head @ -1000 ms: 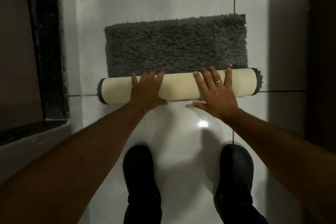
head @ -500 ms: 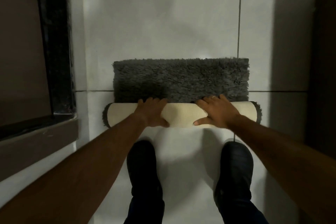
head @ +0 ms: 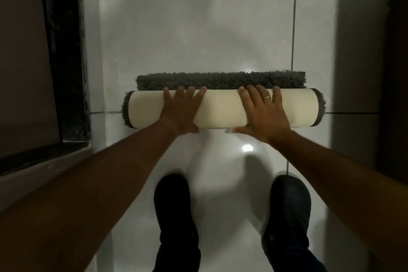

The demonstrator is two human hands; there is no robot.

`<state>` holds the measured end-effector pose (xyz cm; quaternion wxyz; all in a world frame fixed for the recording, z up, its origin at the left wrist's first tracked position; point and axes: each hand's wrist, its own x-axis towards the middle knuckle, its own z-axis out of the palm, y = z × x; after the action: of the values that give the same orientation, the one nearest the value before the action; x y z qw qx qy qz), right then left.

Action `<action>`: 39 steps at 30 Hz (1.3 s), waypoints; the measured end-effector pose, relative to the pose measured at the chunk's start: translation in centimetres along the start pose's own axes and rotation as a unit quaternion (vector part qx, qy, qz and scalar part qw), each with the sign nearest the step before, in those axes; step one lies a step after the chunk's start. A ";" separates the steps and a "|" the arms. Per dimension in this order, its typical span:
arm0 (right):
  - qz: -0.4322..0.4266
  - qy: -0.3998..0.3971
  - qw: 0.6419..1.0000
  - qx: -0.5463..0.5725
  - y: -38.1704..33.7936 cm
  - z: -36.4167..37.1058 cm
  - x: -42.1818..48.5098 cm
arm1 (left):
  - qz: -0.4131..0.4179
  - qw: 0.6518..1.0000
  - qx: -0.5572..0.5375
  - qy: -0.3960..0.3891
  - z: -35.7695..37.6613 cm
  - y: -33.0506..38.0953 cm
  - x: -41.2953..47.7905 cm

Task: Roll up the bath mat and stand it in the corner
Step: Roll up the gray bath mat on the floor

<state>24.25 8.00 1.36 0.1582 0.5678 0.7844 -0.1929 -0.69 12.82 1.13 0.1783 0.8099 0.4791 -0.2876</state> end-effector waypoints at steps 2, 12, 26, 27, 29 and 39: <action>-0.005 -0.001 1.000 -0.011 0.3 -0.5 0.8 | 0.013 1.000 -0.008 0.007 -0.5 -0.4 0.3; -0.066 -0.119 0.989 0.063 2.3 -1.0 1.5 | 0.045 0.983 -0.108 -0.143 -1.0 -0.5 0.4; -0.084 -0.142 0.980 0.110 3.2 -0.9 3.8 | 0.047 0.983 -0.080 -0.161 -1.7 -1.6 2.4; -0.083 -0.145 0.980 0.108 3.1 -0.9 3.6 | 0.049 0.983 -0.084 -0.157 -1.7 -1.5 2.2; -0.081 -0.146 0.980 0.107 2.8 -1.0 3.3 | 0.047 0.979 -0.115 -0.159 -1.5 -1.4 1.8; -0.073 -0.131 0.981 0.120 2.2 -1.6 2.7 | 0.047 0.990 -0.078 -0.106 -1.9 -0.6 0.2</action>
<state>25.46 11.60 1.24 0.1758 0.4934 0.7676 -0.3695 -0.58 14.31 2.50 0.3039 0.7804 0.4395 -0.3247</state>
